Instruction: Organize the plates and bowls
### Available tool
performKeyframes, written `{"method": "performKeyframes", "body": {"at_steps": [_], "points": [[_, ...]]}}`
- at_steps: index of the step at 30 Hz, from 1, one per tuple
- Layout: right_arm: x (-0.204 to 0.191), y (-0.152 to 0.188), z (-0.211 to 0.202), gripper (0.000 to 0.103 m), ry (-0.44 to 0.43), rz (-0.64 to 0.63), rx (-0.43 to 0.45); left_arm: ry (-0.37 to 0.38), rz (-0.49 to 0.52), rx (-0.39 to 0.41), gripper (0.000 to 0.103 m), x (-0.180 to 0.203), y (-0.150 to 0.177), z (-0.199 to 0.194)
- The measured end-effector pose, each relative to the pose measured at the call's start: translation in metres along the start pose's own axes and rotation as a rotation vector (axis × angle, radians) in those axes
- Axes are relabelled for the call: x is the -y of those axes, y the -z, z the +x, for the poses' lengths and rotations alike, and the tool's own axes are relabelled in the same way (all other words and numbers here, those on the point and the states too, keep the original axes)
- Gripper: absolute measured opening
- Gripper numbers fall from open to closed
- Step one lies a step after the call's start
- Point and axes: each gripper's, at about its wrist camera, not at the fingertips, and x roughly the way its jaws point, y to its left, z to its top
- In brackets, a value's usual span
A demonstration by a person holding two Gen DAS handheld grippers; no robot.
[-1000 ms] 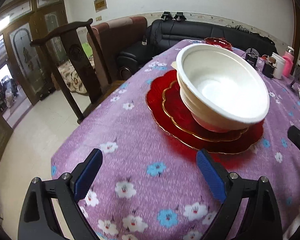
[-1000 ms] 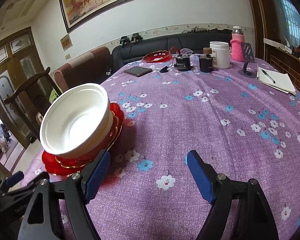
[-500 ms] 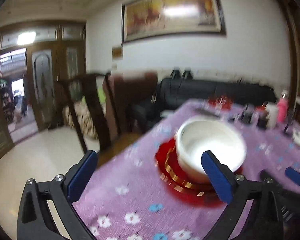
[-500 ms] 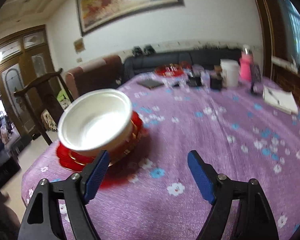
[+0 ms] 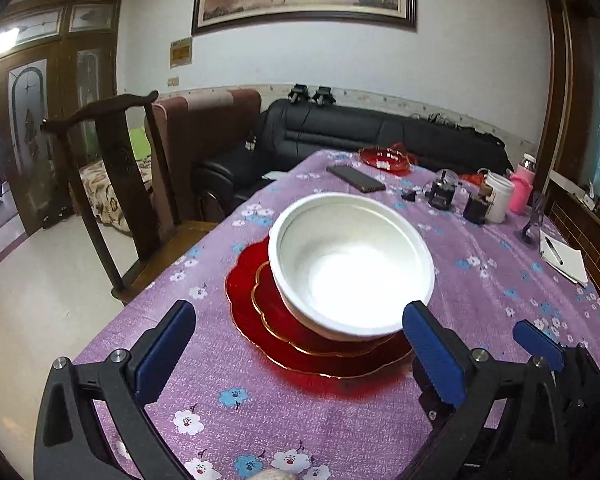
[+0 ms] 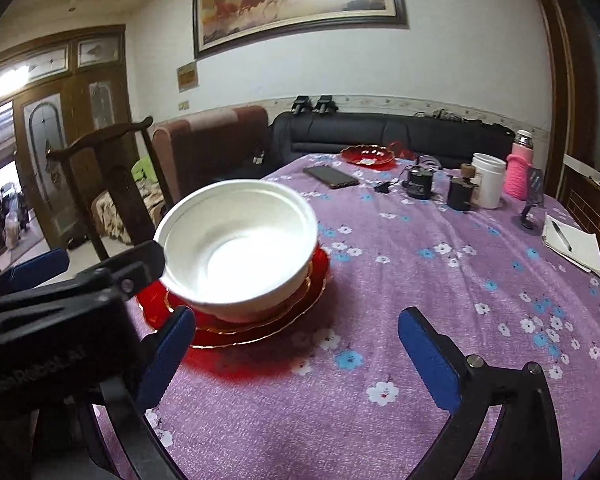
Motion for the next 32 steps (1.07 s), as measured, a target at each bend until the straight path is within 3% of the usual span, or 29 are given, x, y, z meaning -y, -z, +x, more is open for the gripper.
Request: {"method": "performKeyframes", "body": {"at_steps": [5,11,23,32], "points": [[-0.008,-0.004,0.009,0.103,-0.016,-0.031,-0.024,0.043,-0.038,-0.021,0.103,-0.010,-0.004,0.006],[-0.017,-0.008,0.018,0.103,-0.029,-0.062,-0.057,0.018,-0.054,-0.123,0.103,-0.021,-0.005,0.026],[-0.037,-0.009,0.034,0.103,-0.049,-0.092,-0.124,-0.025,-0.093,-0.118,0.103,-0.048,-0.008,0.032],[-0.042,-0.015,0.039,0.103,-0.113,-0.073,-0.154,-0.067,-0.120,-0.133,0.103,-0.056,-0.013,0.035]]}}
